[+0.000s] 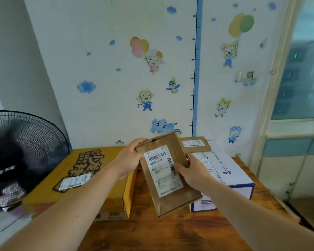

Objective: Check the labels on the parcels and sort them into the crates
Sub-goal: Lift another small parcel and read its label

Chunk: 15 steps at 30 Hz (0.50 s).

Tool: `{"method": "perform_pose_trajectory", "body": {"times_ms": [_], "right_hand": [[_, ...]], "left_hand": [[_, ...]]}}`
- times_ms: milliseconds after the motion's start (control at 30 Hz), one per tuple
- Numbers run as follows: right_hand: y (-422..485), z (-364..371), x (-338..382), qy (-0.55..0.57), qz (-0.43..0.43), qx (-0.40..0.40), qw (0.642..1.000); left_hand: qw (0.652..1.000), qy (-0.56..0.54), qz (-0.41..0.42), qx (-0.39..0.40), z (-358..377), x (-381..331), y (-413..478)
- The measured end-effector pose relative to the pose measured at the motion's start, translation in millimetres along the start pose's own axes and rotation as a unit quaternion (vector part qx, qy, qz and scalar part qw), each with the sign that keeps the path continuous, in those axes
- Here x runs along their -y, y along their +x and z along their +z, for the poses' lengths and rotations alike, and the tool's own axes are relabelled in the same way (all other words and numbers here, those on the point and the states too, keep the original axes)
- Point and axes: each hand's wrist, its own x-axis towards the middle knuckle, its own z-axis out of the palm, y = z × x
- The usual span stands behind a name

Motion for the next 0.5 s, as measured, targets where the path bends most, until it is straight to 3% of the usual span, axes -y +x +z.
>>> {"method": "perform_pose_trajectory", "body": {"times_ms": [133, 300, 500], "right_hand": [[3, -10, 22, 0.04, -0.017, -0.035, 0.998], [5, -19, 42, 0.141, -0.029, -0.064, 0.988], [5, -26, 63, 0.197, -0.066, -0.079, 0.975]], "left_hand": [[0.999, -0.007, 0.035, -0.006, 0, -21, -2], [0.991, -0.092, 0.053, -0.077, 5, -32, 4], [0.989, -0.107, 0.072, -0.075, 6, -45, 3]]}}
